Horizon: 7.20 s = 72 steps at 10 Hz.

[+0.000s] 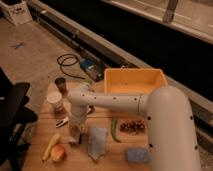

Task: Wipe table surface with eraser

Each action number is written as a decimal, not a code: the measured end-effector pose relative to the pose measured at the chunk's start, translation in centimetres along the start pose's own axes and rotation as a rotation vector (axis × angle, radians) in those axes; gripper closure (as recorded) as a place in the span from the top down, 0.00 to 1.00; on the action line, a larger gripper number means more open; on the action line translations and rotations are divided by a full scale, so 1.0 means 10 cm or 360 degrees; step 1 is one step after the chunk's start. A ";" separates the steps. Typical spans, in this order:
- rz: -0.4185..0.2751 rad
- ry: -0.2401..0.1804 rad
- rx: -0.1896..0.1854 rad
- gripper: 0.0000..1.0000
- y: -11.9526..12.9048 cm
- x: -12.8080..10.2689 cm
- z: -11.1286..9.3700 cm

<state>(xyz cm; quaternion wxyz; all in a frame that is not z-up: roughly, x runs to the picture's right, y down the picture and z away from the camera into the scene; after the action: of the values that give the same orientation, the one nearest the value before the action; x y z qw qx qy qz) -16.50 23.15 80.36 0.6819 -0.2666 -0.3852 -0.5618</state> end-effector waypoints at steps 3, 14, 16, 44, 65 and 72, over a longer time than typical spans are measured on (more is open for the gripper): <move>0.0055 -0.0010 0.0003 0.00 0.10 -0.06 0.02; 0.0003 0.0069 0.0104 0.00 -0.31 0.42 -0.12; -0.0051 0.0009 0.0106 0.00 -0.51 0.29 -0.01; 0.0113 -0.0109 0.0006 0.00 -0.11 -0.16 0.07; 0.0071 -0.0001 0.0087 0.00 -0.34 -0.07 0.00; 0.0289 0.0019 0.0048 0.00 0.33 0.32 -0.15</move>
<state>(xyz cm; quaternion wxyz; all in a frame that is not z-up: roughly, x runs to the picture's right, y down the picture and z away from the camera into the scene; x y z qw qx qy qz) -12.72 20.93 82.37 0.7362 -0.2869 -0.3638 -0.4934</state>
